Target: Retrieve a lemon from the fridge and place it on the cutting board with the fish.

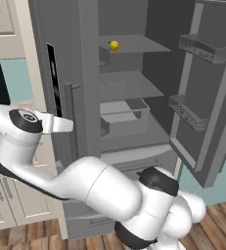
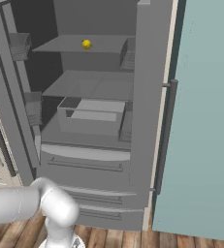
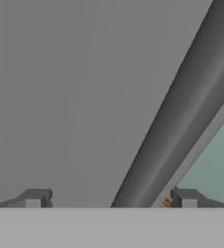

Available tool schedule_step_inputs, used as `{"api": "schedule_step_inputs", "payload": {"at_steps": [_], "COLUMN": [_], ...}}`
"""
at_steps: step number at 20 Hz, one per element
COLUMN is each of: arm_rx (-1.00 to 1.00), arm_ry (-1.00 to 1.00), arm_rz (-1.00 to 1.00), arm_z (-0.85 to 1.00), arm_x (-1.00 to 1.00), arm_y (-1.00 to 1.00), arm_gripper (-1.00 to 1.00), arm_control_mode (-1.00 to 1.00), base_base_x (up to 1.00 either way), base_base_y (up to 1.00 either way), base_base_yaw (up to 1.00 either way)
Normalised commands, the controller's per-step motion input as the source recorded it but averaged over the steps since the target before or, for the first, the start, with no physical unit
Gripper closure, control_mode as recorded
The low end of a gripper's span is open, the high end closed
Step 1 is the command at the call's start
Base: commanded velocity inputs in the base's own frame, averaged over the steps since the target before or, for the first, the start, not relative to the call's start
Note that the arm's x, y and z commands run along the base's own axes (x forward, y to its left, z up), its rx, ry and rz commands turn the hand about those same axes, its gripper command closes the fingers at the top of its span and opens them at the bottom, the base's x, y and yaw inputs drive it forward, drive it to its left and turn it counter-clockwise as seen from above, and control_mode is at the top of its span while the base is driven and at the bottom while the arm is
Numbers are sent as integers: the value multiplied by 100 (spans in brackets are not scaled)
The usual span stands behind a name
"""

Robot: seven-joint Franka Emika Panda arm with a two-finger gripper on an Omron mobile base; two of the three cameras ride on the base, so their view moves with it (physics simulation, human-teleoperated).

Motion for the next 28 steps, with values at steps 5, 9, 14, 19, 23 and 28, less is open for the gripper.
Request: {"api": "schedule_step_inputs", "payload": {"at_steps": [5,9,14,19,23,28], "arm_rx": [0,9,22,38,57,65], "arm_ry": [4,0,0,0,0,10], "arm_rz": [-6,0,17,30,22,20], "arm_z": [-6,0,21,23,26,-1], "arm_x": [-80,-100,-100,-98,-23,91], "arm_y": [-44,-100,-100,-100,-92,-73], "arm_gripper": [-100,-100,-100,-100,-100,-100], "arm_control_mode": [-100,-100,-100,-100,-100,-100], "base_base_x": [0,0,0,0,0,0], "base_base_y": [0,0,0,0,0,0], "base_base_yaw": [0,0,0,0,0,0]}}
